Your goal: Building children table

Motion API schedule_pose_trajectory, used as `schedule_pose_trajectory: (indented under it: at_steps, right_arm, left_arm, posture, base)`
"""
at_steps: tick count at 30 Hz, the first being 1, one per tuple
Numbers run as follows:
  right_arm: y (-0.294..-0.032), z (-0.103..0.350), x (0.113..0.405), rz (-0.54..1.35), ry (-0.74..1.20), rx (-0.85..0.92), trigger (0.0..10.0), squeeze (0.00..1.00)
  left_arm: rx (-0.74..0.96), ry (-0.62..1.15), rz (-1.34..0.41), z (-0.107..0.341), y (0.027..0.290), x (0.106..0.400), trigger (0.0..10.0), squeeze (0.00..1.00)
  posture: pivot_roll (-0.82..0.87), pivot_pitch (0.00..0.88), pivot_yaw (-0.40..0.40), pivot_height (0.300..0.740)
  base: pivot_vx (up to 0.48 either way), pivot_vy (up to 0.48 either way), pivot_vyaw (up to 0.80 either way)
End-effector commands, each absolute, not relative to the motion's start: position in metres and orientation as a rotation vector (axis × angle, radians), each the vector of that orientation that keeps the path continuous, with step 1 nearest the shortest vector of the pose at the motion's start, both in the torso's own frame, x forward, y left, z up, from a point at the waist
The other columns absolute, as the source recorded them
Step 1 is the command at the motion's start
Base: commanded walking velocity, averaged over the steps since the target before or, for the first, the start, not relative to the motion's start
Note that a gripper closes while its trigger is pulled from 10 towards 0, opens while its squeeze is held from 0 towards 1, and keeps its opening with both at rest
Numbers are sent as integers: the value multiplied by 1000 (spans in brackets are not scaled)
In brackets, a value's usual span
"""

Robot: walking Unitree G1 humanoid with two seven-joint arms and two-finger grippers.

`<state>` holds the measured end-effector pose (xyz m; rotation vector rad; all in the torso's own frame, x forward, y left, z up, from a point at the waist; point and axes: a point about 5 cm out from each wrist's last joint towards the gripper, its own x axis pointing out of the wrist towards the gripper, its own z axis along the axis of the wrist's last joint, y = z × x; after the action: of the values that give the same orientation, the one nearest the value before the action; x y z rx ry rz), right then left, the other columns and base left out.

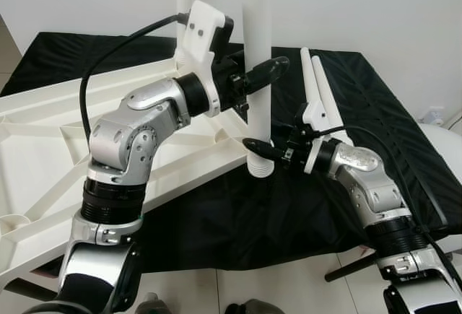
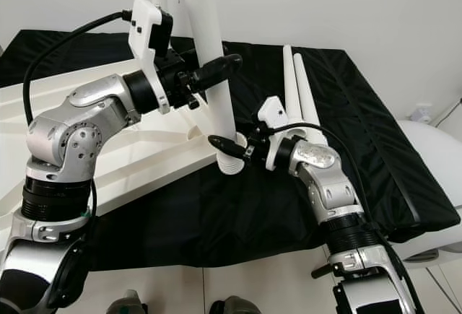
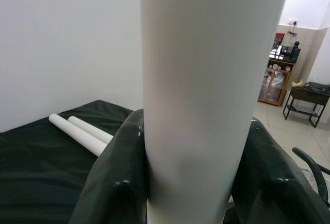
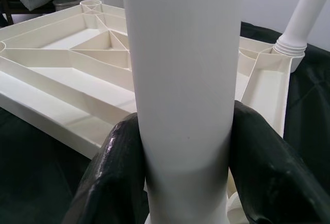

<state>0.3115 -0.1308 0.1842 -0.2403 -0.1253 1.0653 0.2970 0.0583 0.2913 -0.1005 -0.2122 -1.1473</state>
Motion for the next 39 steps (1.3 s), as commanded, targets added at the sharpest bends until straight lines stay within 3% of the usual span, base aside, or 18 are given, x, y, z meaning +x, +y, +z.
schedule_pose_trajectory:
  at_steps: [1,4,5,6,8,9,23,24,32,39]
  right_arm:
    - [-136,185,318,999,-107,-237,10000,0]
    - [-139,186,323,944,-90,-214,10000,0]
    - [-139,186,326,921,-87,-204,10000,0]
    - [-140,187,327,904,-96,-192,10000,0]
    - [-140,188,328,896,-102,-185,10000,0]
    - [-140,190,330,869,-115,-164,10000,1000]
    - [-121,195,338,585,-228,-174,10000,1000]
    - [-117,196,337,565,-244,-204,10000,0]
    - [-98,194,333,500,-284,-259,10000,0]
    - [-82,186,333,316,-266,-317,10000,0]
  left_arm:
    - [-115,-229,-1206,298,51,292,0,0]
    - [-98,-229,-1191,298,50,293,0,0]
    - [-90,-226,-1181,298,50,293,1490,0]
    - [-84,-222,-1170,298,50,294,7529,0]
    - [-81,-218,-1164,298,49,294,7529,0]
    - [-79,-225,-1147,300,49,295,10000,0]
    - [7,-315,-946,316,50,302,10000,0]
    - [14,-319,-931,317,49,302,10000,0]
    - [51,-312,-879,315,44,305,10000,0]
    - [86,-306,-863,308,32,302,10000,0]
  posture:
    - [73,0,-82,740]
    - [72,0,-83,740]
    - [72,0,-83,740]
    - [72,0,-83,740]
    - [73,0,-82,740]
    - [72,0,-84,740]
    - [73,0,-87,740]
    - [73,0,-86,740]
    - [70,0,-83,740]
    - [73,0,-86,740]
  base:
    - [0,0,0]
    - [0,0,0]
    - [0,0,0]
    - [0,0,0]
    - [0,0,0]
    - [0,0,0]
    - [0,0,0]
    - [0,0,0]
    - [0,0,0]
    - [0,0,0]
